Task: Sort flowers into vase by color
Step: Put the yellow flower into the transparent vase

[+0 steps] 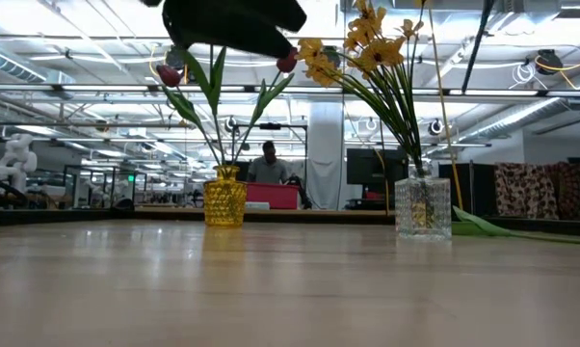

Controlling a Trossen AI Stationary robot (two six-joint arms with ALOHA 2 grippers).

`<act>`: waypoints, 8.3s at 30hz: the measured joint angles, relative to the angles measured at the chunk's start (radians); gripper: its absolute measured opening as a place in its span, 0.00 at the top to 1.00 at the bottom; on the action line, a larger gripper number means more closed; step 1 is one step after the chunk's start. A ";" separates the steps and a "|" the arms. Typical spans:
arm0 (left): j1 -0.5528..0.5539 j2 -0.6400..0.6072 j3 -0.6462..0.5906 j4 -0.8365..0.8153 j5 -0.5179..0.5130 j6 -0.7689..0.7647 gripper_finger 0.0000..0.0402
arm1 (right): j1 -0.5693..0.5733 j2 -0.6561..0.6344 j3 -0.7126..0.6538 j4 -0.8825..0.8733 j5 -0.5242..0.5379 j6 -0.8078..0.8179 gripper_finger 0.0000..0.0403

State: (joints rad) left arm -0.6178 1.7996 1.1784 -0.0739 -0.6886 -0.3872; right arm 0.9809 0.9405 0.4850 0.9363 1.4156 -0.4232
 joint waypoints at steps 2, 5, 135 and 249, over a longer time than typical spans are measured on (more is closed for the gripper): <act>0.000 0.000 -0.017 0.036 0.000 0.001 0.46 | -0.032 -0.053 -0.076 0.010 -0.048 0.056 0.99; 0.002 0.003 -0.023 0.057 0.000 0.002 0.46 | -0.083 -0.112 -0.167 0.037 -0.086 0.119 0.99; 0.037 0.044 -0.023 0.046 0.078 -0.053 0.46 | -0.350 0.253 0.255 -2.040 -0.942 1.760 0.49; 0.044 0.043 -0.022 0.715 0.068 0.422 0.46 | -0.165 0.438 0.643 -0.589 -0.296 0.297 1.00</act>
State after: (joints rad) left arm -0.5735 1.8427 1.1561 0.6409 -0.6209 0.0345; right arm 0.8162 1.3784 1.1282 0.3472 1.1199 -0.1267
